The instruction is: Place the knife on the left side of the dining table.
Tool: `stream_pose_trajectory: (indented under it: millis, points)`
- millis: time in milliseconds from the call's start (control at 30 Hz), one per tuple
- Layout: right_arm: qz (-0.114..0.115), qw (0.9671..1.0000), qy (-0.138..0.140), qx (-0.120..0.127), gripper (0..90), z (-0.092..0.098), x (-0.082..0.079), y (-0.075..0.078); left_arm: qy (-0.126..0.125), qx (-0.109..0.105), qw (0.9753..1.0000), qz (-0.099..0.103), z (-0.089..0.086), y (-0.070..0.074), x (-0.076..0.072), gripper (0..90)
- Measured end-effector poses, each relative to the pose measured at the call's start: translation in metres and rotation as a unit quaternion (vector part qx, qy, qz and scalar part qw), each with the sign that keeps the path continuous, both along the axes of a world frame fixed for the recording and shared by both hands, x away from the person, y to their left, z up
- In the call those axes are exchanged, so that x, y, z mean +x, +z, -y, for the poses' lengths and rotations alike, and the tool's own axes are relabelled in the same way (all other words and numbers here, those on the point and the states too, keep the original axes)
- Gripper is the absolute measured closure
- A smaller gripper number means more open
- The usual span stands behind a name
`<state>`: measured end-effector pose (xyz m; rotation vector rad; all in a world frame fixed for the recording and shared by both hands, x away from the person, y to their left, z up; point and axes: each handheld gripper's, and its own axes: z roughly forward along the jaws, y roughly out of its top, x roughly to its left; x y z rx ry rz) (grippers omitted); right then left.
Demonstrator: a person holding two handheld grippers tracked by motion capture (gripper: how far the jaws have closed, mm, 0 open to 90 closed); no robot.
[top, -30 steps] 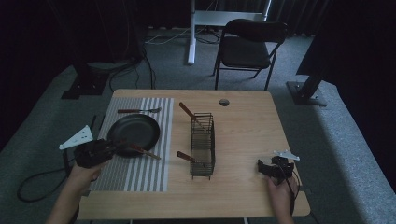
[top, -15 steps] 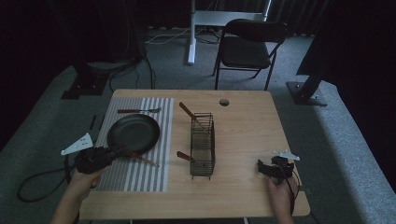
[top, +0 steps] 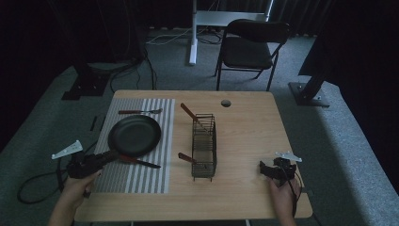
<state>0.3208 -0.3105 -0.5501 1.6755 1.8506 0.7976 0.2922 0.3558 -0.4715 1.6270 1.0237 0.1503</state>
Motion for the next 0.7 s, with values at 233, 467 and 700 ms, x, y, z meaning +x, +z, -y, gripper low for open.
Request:
stream_pose_trajectory:
  millis: [233,467,700]
  points:
    - [0.0,1.0,0.0,0.0,11.4,0.0,0.0,0.0,0.045,0.0,0.9982,-0.038,-0.014,-0.025,-0.006,71.7]
    - [0.0,1.0,0.0,0.0,11.4,0.0,0.0,0.0,0.09,-0.004,0.9919,-0.089,-0.021,-0.049,-0.003,65.1]
    - [0.0,1.0,0.0,0.0,11.5,0.0,0.0,0.0,0.119,0.003,0.9839,-0.134,-0.02,-0.059,0.004,57.1]
